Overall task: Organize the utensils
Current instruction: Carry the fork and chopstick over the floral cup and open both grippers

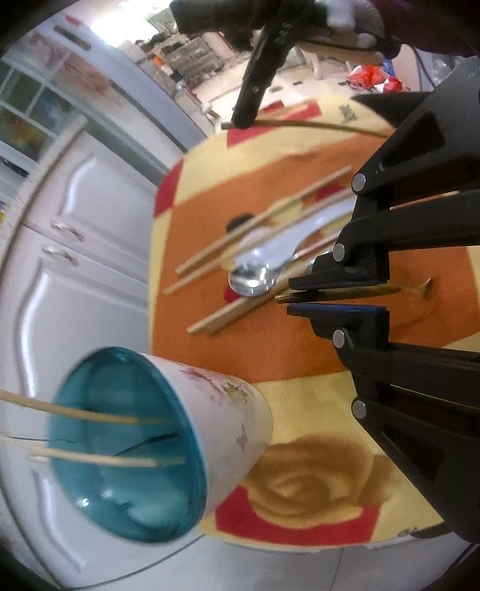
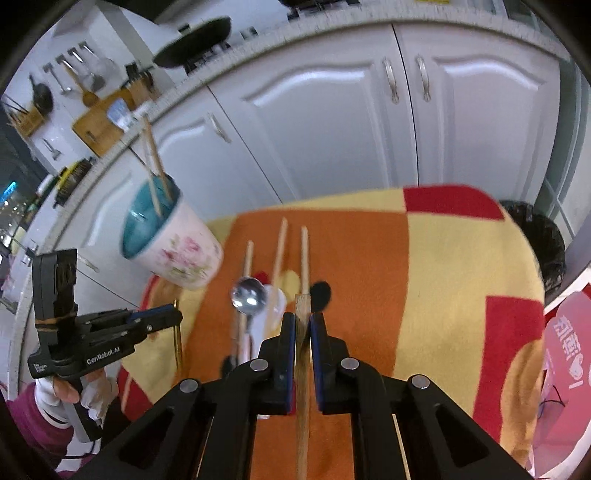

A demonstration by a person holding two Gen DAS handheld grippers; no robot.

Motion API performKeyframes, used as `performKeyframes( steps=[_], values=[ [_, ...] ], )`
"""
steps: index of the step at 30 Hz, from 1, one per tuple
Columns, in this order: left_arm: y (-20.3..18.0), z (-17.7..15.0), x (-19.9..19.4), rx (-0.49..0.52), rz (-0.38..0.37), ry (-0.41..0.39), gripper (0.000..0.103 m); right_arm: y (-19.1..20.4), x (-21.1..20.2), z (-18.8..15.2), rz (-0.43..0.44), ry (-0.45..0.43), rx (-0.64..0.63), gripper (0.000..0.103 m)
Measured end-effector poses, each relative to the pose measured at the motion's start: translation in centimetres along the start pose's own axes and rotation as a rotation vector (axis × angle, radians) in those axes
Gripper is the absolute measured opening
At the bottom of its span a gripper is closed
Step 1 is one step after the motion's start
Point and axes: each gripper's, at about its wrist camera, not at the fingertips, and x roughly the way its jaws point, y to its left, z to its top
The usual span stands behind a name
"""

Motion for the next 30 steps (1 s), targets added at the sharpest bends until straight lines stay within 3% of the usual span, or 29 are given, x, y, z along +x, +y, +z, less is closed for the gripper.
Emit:
performKeyframes(
  steps=[9,19,30],
  values=[
    [-0.1,-1.3,-6.4,0.006,-0.01,-0.106,0.005,3.9,-4.5,0.4,0.052,-0.092,-0.081,0.008],
    [0.1,-1.0,-9.9,0.003,0.017,-0.166,0.004,6.5,-5.7,1.7,0.074,-0.138,-0.137,0.008],
    [1.3,1.3,-16.6,-0.019,0.011,-0.283,0.004,11.3,-8.8,6.4,0.134,-0.258,-0.229,0.008]
  ],
)
